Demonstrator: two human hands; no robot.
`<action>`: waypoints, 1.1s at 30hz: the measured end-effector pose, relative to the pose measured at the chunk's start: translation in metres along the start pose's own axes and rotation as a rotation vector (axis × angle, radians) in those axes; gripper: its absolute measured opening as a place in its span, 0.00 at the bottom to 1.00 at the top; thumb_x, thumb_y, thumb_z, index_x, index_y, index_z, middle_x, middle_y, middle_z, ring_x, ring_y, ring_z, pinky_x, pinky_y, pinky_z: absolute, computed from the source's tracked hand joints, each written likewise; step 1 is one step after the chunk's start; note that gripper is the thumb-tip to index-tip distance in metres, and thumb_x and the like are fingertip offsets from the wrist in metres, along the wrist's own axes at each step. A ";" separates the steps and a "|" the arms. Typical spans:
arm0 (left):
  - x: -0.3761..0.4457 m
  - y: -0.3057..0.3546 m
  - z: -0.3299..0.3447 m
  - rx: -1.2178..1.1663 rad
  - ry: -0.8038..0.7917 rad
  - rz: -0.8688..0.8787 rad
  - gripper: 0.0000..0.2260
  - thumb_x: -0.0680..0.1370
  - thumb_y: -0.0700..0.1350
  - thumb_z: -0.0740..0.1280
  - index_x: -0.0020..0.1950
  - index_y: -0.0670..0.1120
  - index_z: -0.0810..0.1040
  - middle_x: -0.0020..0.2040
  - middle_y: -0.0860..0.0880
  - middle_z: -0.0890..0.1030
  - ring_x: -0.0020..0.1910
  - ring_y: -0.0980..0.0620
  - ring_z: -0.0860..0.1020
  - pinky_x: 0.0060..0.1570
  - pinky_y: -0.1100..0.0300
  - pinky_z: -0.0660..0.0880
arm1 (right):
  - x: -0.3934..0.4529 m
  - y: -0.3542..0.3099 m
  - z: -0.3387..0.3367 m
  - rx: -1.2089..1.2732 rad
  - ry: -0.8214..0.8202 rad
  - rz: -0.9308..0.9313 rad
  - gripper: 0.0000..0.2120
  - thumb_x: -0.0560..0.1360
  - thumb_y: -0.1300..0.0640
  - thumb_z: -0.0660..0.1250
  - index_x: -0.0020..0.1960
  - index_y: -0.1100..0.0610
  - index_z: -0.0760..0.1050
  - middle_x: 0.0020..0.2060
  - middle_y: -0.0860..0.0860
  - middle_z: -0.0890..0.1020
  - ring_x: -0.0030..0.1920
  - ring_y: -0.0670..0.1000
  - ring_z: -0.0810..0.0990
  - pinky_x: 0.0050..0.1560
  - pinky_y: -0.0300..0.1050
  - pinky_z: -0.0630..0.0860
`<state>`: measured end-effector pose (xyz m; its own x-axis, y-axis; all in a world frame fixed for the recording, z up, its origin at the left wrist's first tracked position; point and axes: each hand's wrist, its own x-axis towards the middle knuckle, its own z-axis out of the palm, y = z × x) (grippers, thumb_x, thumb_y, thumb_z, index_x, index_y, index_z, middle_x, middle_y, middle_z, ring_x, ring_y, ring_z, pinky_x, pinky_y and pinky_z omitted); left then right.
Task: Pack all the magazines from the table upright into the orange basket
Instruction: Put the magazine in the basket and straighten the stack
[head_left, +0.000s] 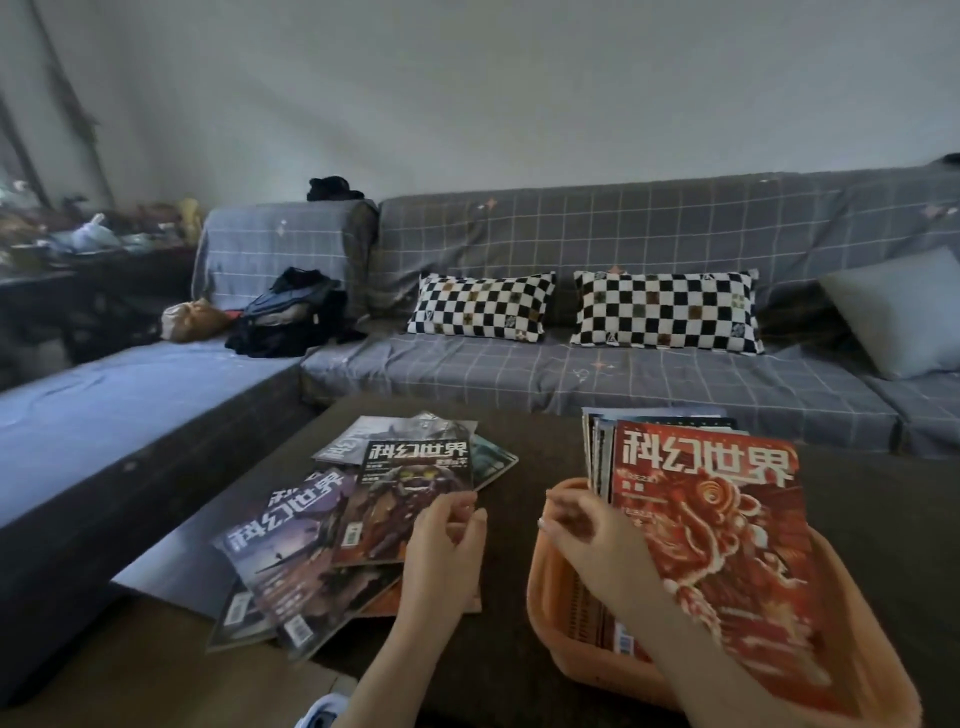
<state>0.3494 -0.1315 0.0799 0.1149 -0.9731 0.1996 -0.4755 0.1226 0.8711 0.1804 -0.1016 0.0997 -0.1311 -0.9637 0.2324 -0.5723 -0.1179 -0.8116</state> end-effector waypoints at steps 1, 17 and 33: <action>0.004 -0.008 -0.007 0.013 0.012 -0.010 0.05 0.79 0.50 0.65 0.54 0.59 0.73 0.48 0.60 0.76 0.44 0.64 0.75 0.35 0.72 0.68 | 0.007 -0.005 0.012 0.012 -0.036 0.005 0.15 0.74 0.53 0.68 0.60 0.50 0.75 0.45 0.40 0.78 0.45 0.36 0.77 0.41 0.24 0.71; 0.066 -0.113 -0.052 0.355 0.090 -0.337 0.20 0.80 0.51 0.62 0.70 0.46 0.72 0.72 0.42 0.70 0.73 0.40 0.63 0.70 0.42 0.61 | 0.089 -0.013 0.119 -0.198 -0.517 0.356 0.19 0.76 0.48 0.64 0.63 0.55 0.73 0.59 0.52 0.78 0.58 0.52 0.76 0.52 0.43 0.71; 0.058 -0.103 -0.066 -0.288 0.142 -0.504 0.06 0.78 0.45 0.69 0.53 0.46 0.76 0.44 0.46 0.83 0.38 0.47 0.83 0.34 0.54 0.78 | 0.081 -0.012 0.109 0.022 -0.297 0.531 0.13 0.75 0.57 0.63 0.59 0.57 0.70 0.43 0.51 0.76 0.45 0.51 0.77 0.40 0.43 0.75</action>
<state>0.4623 -0.1882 0.0312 0.3901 -0.8917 -0.2294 -0.0789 -0.2805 0.9566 0.2644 -0.2041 0.0695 -0.1603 -0.9175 -0.3640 -0.4736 0.3950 -0.7872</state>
